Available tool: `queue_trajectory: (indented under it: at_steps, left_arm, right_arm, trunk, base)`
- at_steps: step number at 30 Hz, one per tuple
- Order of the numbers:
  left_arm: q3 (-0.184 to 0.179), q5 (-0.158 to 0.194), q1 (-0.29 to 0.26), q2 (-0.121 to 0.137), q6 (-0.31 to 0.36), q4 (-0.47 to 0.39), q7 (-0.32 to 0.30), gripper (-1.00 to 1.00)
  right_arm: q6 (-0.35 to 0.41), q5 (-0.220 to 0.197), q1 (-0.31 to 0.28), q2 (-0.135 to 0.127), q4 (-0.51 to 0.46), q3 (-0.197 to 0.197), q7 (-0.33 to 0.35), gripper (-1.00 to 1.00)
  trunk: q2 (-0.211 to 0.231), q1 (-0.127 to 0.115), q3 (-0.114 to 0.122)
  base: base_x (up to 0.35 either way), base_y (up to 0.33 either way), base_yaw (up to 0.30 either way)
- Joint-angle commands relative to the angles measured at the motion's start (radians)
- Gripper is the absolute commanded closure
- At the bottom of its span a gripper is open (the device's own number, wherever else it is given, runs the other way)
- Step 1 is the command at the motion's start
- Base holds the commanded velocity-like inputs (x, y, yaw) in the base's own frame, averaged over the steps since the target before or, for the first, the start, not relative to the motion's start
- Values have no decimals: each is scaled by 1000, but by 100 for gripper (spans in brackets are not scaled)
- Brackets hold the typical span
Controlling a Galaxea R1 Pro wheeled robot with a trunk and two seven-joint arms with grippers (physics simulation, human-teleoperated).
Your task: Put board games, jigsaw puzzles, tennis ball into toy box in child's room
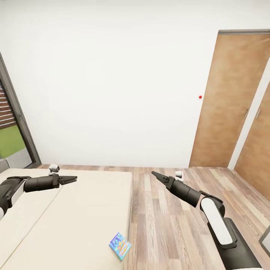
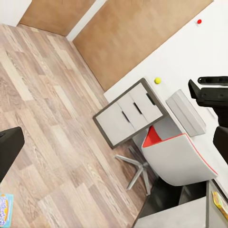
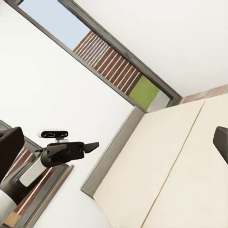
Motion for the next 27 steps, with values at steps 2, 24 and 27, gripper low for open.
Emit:
queue_trajectory:
  at_steps: [2, 24, 27]
  left_arm:
    - [-7, 6, -1, 1, 11, 0, -1, -100]
    - [-7, 7, -1, 1, 11, 0, 0, -100]
    - [-6, 7, -1, 2, 11, 0, 1, -100]
  right_arm:
    - [4, -2, -1, 0, 0, 1, 1, -100]
    - [-50, -3, -1, -4, 4, 3, 3, -100]
    - [-50, -2, -1, -3, 5, 3, 4, -100]
  trunk:
    - [-1, 0, 3]
    - [-1, 0, 7]
    - [-1, 0, 7]
  base:
    - [0, 0, 36]
    - [0, 0, 6]
    - [0, 0, 0]
